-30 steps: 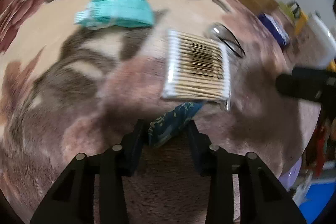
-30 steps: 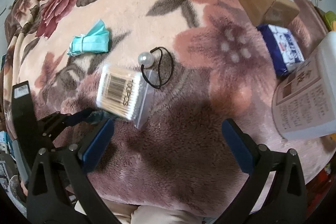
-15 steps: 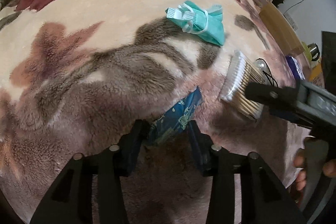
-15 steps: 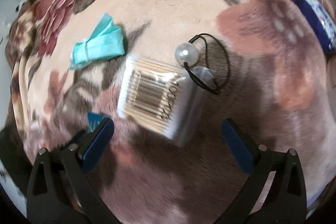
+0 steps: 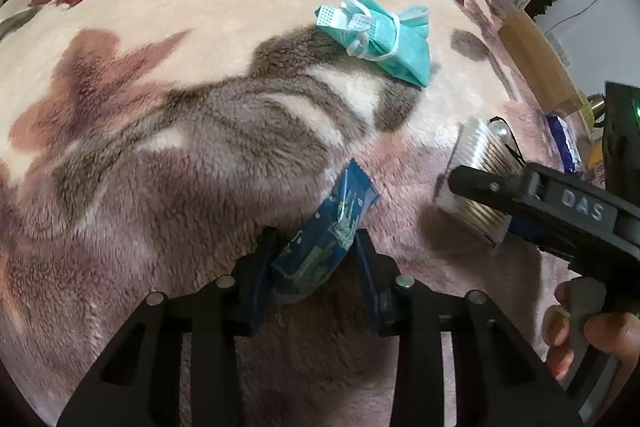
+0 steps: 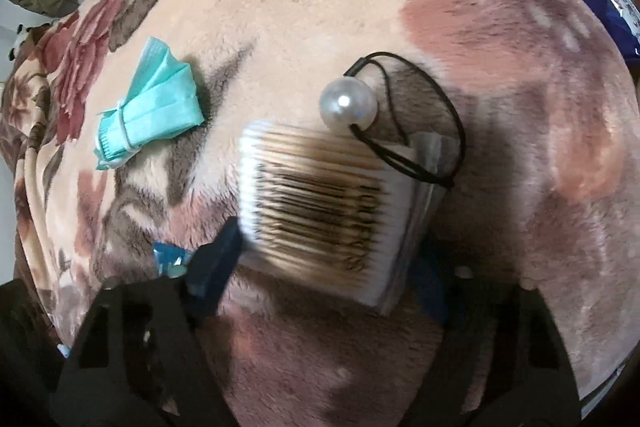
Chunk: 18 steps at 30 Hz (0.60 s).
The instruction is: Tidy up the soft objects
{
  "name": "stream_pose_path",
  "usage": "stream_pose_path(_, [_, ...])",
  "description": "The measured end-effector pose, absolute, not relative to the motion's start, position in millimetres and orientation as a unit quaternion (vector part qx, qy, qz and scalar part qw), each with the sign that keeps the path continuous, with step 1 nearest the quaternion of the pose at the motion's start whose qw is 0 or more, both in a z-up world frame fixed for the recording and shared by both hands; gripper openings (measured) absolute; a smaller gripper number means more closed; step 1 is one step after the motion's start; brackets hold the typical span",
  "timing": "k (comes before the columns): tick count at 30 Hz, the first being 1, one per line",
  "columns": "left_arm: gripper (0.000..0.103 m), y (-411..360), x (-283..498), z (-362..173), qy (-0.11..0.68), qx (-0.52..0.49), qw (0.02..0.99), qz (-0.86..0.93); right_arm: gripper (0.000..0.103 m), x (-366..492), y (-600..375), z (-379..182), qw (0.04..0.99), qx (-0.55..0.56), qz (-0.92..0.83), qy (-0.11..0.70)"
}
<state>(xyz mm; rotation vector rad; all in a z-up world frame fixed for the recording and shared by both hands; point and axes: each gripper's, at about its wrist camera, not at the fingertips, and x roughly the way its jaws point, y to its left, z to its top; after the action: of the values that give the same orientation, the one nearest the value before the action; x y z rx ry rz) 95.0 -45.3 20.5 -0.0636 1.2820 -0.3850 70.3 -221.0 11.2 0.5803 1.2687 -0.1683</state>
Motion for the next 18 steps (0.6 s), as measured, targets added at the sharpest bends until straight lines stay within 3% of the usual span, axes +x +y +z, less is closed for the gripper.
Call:
stream_pose_path(16, [0.037,-47,75,53,0.577,-0.037,0.793,-0.194,0.073,7,-231,55,0.785,0.254,0.002,0.565])
stream_pose_path(18, [0.03,-53,73,58,0.574,-0.035,0.793,-0.198,0.073,5,-233,58,0.783,0.256,0.003,0.567])
